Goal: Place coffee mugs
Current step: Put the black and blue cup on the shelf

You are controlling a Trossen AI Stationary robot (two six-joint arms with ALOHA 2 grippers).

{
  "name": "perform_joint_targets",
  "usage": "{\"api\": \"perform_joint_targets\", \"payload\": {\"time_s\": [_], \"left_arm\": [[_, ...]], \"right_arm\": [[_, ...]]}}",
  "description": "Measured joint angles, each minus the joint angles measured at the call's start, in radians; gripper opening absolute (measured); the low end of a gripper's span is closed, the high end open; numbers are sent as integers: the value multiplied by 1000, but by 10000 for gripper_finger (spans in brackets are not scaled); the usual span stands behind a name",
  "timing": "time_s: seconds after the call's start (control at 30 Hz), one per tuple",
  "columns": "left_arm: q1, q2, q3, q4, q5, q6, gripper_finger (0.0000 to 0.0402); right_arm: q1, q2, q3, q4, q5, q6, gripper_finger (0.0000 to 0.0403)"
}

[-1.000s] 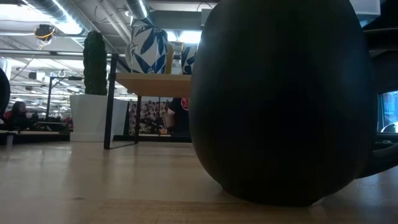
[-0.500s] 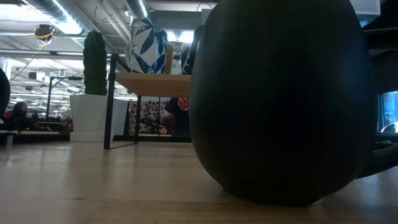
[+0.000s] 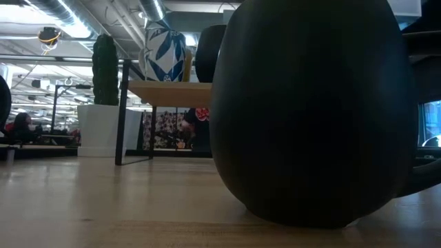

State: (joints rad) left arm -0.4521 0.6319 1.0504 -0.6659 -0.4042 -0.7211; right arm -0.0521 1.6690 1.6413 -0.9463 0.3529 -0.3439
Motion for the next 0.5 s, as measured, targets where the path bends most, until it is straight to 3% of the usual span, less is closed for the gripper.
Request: {"api": "perform_joint_targets", "payload": {"time_s": [0.33,0.5], "left_arm": [[0,0,0,0,-10,14,263],[0,0,0,1,4,-53,263]], "right_arm": [[52,-126,2,-32,20,85,0],[132,-206,3,-62,-66,186,1]]}}
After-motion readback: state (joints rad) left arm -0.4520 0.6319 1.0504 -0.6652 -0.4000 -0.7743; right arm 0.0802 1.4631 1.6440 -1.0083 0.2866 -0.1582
